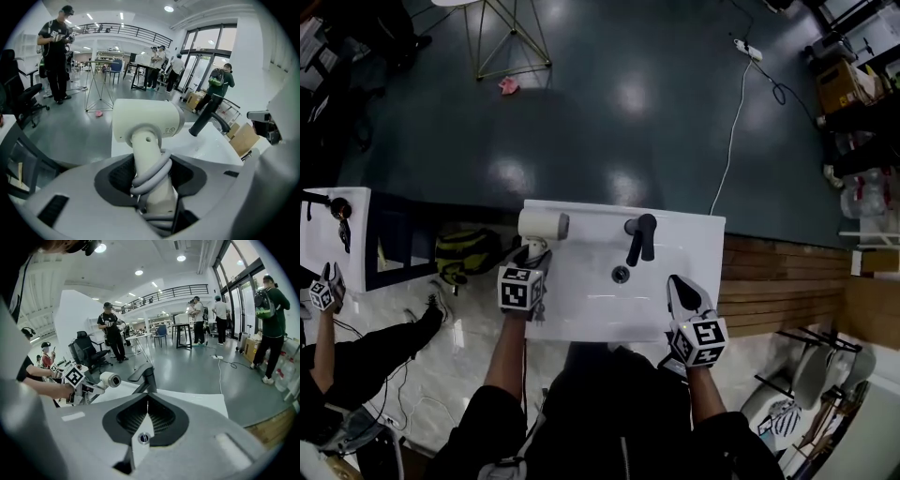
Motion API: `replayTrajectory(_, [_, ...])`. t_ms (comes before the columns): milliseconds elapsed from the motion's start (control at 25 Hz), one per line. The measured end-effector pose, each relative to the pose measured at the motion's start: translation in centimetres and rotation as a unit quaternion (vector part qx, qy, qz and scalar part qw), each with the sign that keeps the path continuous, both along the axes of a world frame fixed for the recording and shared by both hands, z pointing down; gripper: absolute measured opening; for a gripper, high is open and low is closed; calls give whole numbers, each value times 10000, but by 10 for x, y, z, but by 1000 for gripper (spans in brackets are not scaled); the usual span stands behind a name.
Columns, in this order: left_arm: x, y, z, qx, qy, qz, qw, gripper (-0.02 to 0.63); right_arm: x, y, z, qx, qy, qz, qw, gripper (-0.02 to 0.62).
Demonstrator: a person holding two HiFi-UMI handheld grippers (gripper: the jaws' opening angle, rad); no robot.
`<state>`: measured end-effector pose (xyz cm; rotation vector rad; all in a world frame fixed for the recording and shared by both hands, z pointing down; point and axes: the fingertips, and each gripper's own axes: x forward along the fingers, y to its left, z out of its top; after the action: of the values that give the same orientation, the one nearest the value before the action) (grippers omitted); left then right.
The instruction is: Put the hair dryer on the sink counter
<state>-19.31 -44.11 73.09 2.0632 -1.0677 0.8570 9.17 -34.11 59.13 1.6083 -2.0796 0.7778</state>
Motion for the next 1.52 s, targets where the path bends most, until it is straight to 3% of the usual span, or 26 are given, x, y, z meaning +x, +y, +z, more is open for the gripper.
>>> replayTrajectory(760, [-12, -16, 35, -201, -316, -83, 9993, 195, 11, 8, 5, -154, 3, 238, 9996, 5])
replayTrajectory(1160, [-7, -20, 44, -146, -612, 20, 9980, 198, 19, 13, 6, -164, 14, 352, 9992, 5])
replayTrajectory(1520, [-3, -22, 41, 35, -565, -37, 9984, 199, 22, 16, 4, -82, -56, 321, 9994, 5])
